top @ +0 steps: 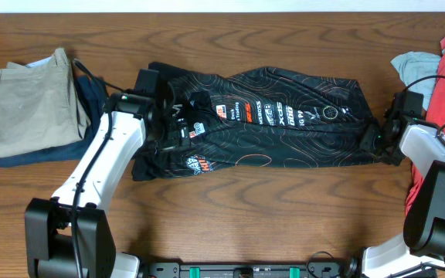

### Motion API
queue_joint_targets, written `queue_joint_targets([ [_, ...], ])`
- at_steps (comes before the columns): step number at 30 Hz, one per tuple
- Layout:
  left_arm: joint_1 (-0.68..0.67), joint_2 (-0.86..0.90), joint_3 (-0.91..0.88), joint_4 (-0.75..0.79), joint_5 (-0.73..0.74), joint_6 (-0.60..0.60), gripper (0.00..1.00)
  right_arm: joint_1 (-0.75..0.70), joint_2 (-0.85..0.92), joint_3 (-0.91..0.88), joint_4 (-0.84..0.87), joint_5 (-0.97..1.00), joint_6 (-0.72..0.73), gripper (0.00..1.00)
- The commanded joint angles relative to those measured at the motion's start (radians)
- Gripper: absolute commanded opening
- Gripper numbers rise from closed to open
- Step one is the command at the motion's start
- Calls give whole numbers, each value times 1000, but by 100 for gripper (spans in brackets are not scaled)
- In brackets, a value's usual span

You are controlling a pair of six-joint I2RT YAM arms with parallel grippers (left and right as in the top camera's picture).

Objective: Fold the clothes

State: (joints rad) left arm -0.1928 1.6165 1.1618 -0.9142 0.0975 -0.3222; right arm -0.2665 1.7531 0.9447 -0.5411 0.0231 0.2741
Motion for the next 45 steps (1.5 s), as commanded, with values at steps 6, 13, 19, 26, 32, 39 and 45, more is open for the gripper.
queue_joint_targets([
  [6,20,6,-160,114,-56,-70,100,-4,5,-10,-21,56,0,52],
  [13,47,10,-237,193,-116,-85,98,-53,-14,57,-77,48,1,59],
  [19,50,18,-280,292,-105,-103,98,-72,-45,77,-99,57,-2,61],
  [26,50,26,-282,303,-88,-109,81,-104,-45,74,-133,85,6,65],
  [32,50,31,-335,354,-87,-109,66,-114,-38,56,-155,86,6,63],
  [39,50,31,-382,346,-87,-109,58,-114,-38,-11,-124,86,6,49],
  [45,50,31,-382,274,-87,-78,58,-116,-38,-90,-105,92,41,17],
])
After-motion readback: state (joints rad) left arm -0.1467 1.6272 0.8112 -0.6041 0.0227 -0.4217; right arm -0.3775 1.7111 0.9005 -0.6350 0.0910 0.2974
